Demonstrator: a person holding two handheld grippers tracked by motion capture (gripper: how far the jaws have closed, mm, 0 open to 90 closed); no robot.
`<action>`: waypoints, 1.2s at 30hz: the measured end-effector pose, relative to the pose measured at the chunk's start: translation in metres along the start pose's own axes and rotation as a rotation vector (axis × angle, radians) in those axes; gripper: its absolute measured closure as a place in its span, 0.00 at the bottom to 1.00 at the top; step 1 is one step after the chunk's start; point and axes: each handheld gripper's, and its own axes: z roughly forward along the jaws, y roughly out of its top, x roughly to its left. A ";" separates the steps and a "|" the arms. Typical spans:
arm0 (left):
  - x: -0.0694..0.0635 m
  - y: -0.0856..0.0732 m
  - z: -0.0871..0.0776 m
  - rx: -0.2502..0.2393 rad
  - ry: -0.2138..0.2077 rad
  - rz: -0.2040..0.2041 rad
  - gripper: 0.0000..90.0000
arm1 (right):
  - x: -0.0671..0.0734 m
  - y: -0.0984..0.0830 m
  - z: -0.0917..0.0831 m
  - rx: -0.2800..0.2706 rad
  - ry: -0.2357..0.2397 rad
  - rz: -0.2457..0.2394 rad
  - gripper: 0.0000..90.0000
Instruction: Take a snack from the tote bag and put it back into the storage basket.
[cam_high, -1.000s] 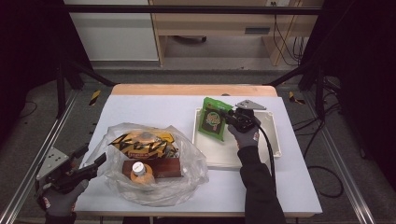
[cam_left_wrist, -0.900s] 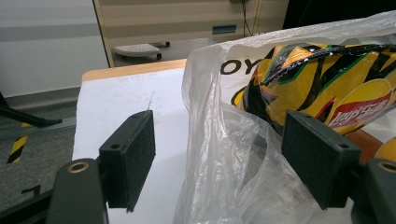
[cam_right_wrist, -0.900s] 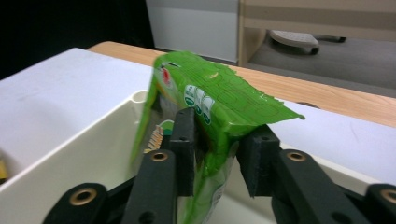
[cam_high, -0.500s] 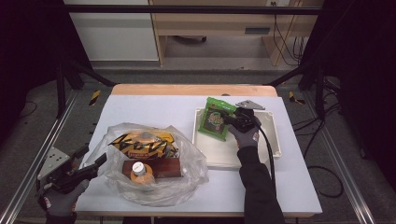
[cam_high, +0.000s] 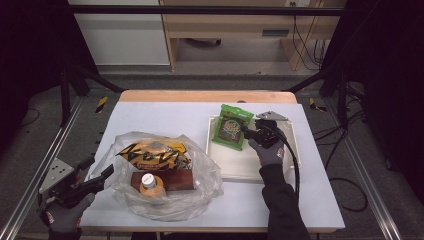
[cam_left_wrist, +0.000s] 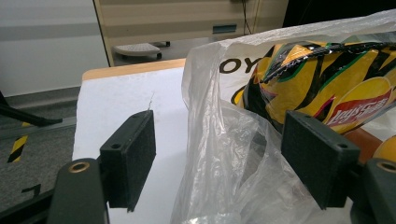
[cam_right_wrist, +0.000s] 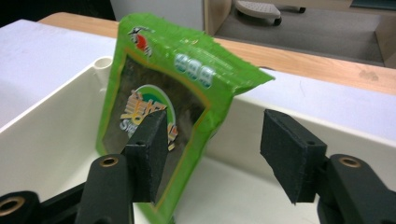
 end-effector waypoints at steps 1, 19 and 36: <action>0.000 0.000 0.000 0.000 -0.001 0.001 0.29 | 0.002 -0.001 -0.002 0.001 0.011 0.010 0.52; -0.001 -0.001 0.001 0.009 -0.002 0.005 0.29 | 0.008 -0.013 0.017 0.015 -0.024 0.061 0.91; -0.002 -0.002 0.002 0.010 -0.011 0.004 0.29 | 0.010 -0.016 0.033 -0.031 -0.004 0.019 0.76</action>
